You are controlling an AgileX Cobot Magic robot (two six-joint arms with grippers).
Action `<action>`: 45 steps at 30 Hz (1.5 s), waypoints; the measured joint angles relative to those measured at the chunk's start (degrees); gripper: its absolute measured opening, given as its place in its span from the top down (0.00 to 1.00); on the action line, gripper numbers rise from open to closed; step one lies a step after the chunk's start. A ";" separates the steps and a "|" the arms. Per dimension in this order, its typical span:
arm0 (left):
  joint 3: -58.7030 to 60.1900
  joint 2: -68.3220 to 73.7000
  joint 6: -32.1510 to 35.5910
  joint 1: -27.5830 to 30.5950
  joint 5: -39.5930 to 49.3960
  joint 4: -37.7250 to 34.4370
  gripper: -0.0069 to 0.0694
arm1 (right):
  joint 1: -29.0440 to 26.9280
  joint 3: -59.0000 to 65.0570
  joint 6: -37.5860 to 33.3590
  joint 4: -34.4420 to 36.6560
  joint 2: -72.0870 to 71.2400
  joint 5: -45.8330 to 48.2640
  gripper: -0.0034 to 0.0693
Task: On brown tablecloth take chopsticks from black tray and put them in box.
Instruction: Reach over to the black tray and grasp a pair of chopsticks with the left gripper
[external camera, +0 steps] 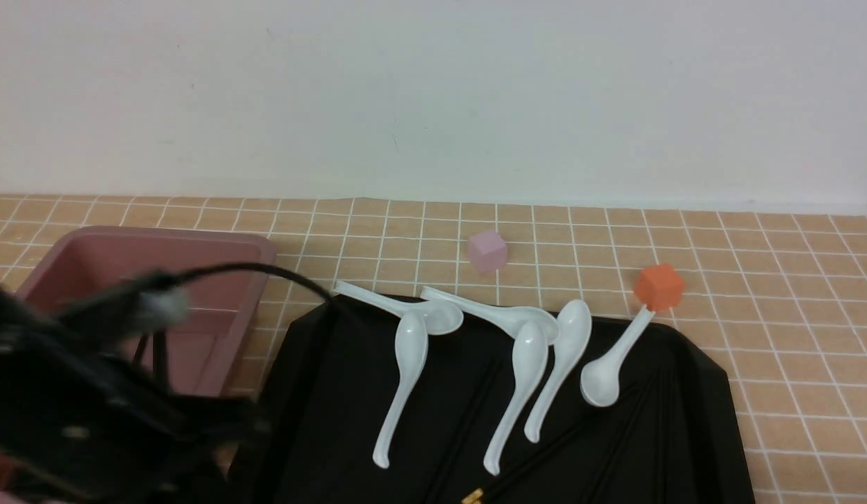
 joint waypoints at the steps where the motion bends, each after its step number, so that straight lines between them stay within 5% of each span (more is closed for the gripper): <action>1: -0.08 1.35 -0.88 -2.35 -1.90 0.22 0.93 | 0.00 0.00 0.00 0.00 0.00 0.00 0.62; 9: -2.06 13.57 -9.36 -18.43 -11.02 6.34 0.80 | 0.00 0.00 0.00 0.00 0.00 0.00 0.62; 16: -11.45 23.61 -13.21 -19.99 -9.36 12.29 0.50 | 0.00 0.00 0.00 0.00 0.00 0.00 0.62; 20: -15.39 28.19 -13.28 -20.03 -7.14 14.36 0.43 | 0.00 0.00 0.00 0.00 0.00 0.00 0.62; 45: -17.38 38.00 -6.27 -20.03 -12.08 18.46 0.42 | 0.00 0.00 0.00 0.00 0.00 0.00 0.62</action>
